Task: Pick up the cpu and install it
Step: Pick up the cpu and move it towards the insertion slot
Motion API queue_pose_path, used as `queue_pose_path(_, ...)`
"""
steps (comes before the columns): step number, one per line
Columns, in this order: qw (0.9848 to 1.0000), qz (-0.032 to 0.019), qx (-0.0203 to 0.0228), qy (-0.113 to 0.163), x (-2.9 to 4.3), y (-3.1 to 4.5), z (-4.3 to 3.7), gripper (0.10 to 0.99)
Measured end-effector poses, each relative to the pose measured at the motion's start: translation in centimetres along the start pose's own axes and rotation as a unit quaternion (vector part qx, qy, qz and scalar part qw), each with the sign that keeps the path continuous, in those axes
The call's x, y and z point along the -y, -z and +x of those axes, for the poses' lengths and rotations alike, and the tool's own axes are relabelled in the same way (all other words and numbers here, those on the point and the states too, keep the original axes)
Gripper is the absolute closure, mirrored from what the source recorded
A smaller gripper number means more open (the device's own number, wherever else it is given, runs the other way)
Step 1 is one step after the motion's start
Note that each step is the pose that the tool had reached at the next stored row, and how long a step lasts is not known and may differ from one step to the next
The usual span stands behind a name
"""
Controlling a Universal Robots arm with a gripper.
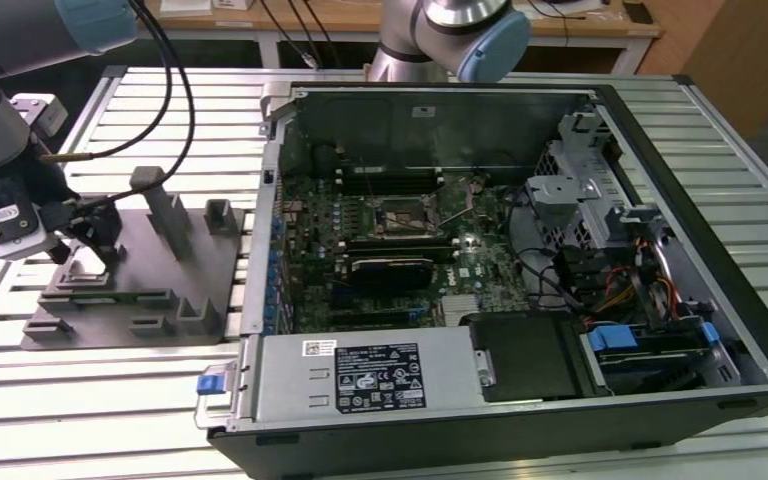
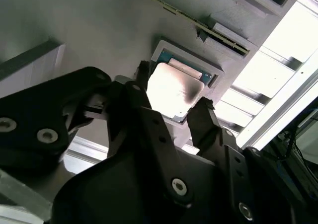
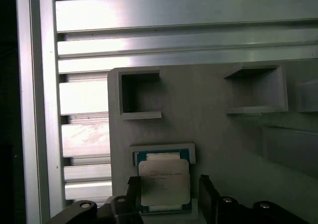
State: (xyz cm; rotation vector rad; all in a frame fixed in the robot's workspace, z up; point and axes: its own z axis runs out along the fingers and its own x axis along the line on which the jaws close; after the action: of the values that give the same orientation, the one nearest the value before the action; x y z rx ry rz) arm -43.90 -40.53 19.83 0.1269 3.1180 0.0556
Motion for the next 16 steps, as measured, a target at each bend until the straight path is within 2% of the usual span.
queue_pose_path(1,1.0,0.0,0.0,0.0,0.0,0.0,0.0,0.502)
queue_pose_path(3,1.0,0.0,0.0,0.0,0.0,-0.01,0.0,0.384)
queue_pose_path(5,1.0,0.0,0.0,0.0,0.0,-0.01,0.0,0.384)
queue_pose_path(6,1.0,0.0,0.0,0.0,0.0,-0.01,0.0,0.322)
queue_pose_path(16,1.0,0.0,0.0,0.0,0.01,-0.23,0.0,0.322)
